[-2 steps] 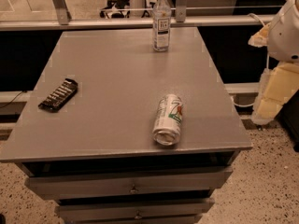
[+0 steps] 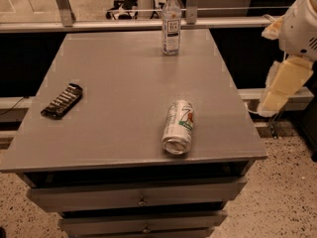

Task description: Move blue plastic bottle near rxbar chocolate

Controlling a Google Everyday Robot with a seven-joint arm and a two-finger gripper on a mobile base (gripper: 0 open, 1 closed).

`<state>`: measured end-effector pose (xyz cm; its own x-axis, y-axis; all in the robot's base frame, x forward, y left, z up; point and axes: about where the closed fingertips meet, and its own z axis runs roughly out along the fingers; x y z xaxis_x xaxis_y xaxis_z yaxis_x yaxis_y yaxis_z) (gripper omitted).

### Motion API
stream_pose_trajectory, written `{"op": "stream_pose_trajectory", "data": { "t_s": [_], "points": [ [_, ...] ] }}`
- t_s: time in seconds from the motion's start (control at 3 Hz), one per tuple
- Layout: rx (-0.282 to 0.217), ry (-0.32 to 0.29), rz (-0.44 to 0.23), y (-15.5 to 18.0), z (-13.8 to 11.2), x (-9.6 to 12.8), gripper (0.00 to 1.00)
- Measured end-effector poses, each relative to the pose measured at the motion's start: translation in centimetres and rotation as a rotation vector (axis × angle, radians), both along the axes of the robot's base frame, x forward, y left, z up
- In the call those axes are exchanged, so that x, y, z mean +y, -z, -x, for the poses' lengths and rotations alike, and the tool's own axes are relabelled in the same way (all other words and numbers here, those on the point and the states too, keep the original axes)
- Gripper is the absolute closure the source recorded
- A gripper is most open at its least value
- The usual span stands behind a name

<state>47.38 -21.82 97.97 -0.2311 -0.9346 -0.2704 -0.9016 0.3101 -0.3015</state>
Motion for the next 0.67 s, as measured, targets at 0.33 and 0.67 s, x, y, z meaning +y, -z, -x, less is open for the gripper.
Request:
{"op": "stream_pose_trajectory", "data": {
  "t_s": [0.33,0.67],
  "points": [
    [-0.054,0.021,-0.076,0.0,-4.2,-0.3,0.00],
    [-0.115,0.035,-0.199,0.6,-9.6,0.3,0.00]
  ]
}}
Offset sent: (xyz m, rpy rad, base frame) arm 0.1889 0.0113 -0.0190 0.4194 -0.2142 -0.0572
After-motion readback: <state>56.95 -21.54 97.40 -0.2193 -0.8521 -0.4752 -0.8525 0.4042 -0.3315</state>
